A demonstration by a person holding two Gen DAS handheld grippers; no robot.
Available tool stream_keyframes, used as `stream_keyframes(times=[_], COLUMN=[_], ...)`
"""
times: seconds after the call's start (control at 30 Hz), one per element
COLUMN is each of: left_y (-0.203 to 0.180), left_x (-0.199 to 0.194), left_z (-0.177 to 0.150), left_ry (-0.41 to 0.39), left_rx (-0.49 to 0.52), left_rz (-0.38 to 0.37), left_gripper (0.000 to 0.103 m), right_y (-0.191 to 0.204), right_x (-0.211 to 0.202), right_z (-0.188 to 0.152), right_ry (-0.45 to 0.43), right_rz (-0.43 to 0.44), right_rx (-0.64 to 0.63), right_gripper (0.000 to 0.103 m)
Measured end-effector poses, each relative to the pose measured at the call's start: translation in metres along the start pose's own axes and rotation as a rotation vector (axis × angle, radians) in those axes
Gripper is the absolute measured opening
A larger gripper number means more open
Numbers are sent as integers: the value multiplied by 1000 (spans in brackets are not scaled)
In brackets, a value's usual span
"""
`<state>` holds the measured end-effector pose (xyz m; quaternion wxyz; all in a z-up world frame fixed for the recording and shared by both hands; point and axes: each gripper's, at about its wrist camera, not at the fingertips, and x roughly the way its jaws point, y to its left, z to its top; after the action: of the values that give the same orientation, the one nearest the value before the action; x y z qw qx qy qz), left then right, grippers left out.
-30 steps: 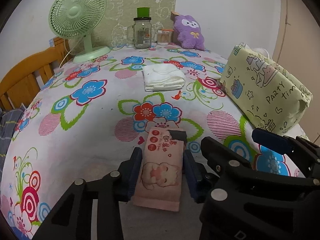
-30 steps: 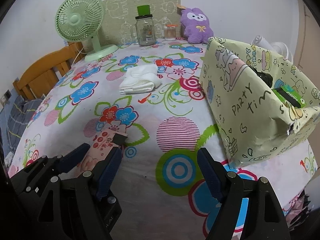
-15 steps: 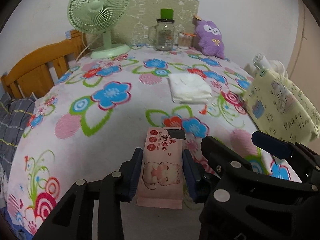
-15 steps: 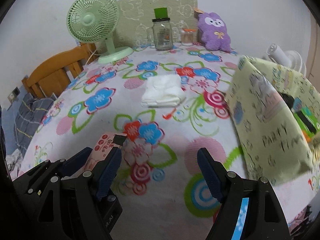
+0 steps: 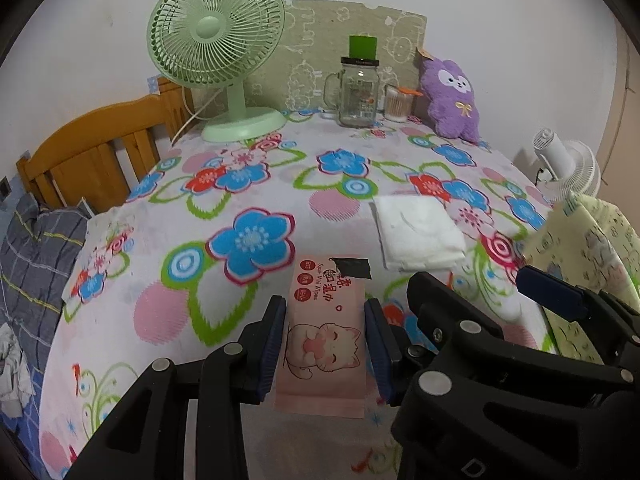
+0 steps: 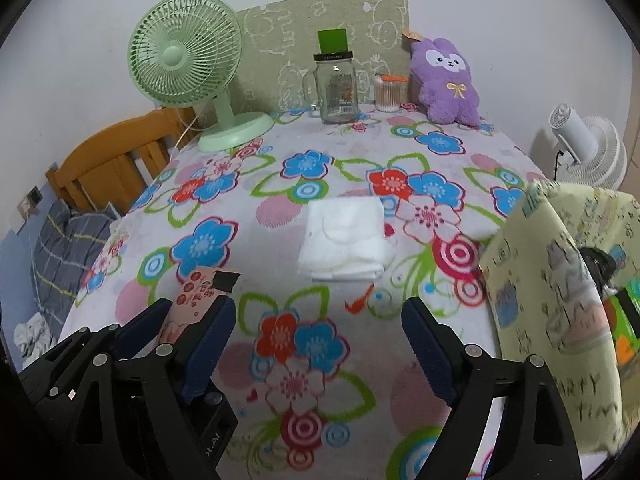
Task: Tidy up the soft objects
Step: 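Hold the pink pack in the left tool while the right tool grasps the white cloth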
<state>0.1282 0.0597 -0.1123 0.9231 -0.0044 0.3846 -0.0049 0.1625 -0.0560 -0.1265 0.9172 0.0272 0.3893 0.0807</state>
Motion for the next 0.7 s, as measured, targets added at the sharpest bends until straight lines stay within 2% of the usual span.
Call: stream_keyframes(times=[0.47, 0.57, 0.7], left_y=[4, 4, 6], left_x=[32, 38, 47], left_z=[26, 29, 31], left_ry=[14, 14, 30], left_rx=[-1, -7, -27], left_rz=[17, 25, 23], left_gripper=[40, 40, 40], right_y=[-7, -6, -10], right_x=[39, 48, 59], right_z=[27, 33, 37], right_ry=[15, 17, 25], right_rz=[-41, -30, -62], right_rx=[64, 33, 30], right_gripper=[89, 89, 89])
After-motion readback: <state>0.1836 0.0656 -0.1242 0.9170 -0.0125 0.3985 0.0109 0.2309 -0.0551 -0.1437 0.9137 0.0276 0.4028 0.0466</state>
